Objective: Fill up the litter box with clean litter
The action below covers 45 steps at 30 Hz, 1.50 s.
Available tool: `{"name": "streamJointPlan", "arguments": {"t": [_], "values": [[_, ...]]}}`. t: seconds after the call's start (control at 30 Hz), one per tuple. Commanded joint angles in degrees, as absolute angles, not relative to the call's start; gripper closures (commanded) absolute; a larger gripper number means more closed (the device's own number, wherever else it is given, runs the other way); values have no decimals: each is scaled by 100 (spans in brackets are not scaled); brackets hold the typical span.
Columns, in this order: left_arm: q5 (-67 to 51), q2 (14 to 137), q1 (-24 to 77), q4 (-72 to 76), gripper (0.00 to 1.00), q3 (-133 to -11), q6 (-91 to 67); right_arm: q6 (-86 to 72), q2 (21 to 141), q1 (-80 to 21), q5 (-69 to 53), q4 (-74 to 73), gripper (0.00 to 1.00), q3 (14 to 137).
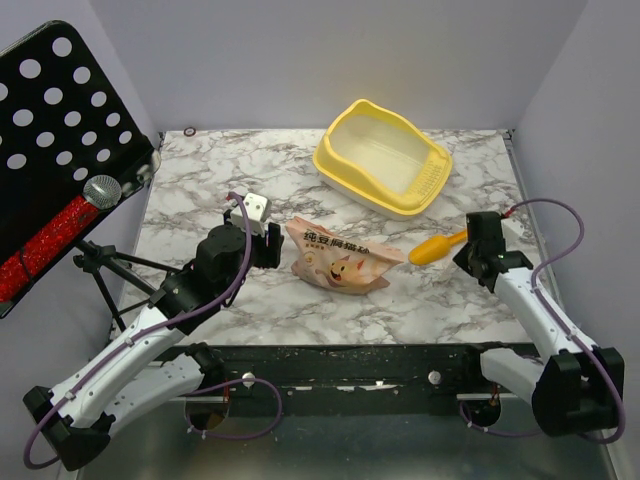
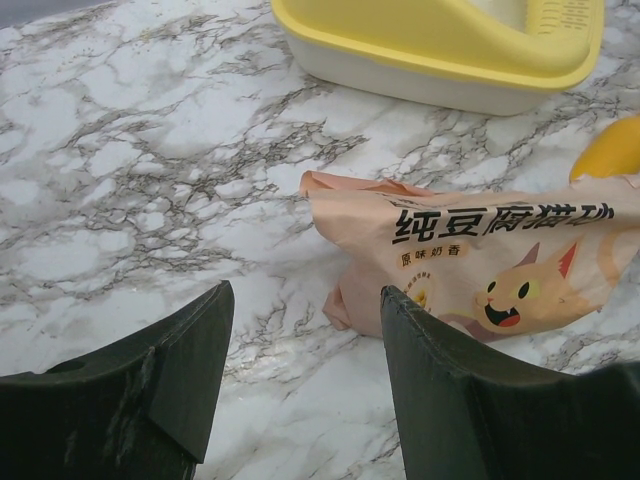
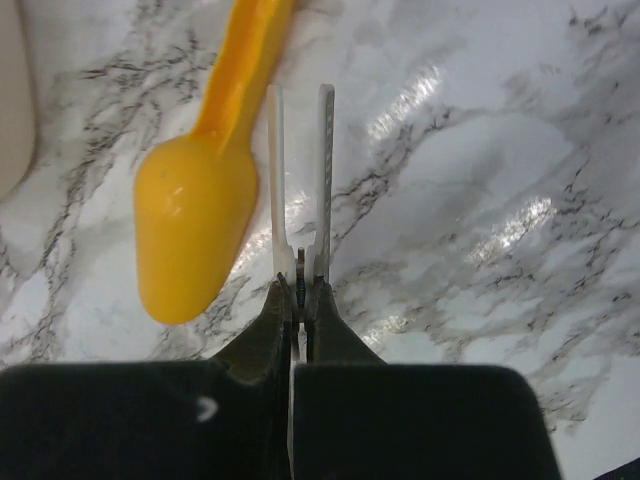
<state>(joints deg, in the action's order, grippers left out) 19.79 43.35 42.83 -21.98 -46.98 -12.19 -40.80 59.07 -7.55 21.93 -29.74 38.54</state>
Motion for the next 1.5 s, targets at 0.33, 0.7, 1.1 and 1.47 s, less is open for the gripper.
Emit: {"name": "streamJointPlan", "arguments": {"t": [0.33,0.7,1.1,1.47], "values": [[2215,4570,4263,-2145,32,-4772,-1257,-5326,6434,-123,1538,-2400,57,3164],[2233,4991,4097,-2372,30,-5500,-1897,-4132,5301,-132,907,-2470,26,3664],[-1457,6740,1610,-2523,32,-6056,-3418,-3103,4737,-527,-378,-2268,25,4342],[-3410,7742,1160,-1038,34,-5230,-4420,-3094,4676,-615,-694,-1890,24,3947]]}}
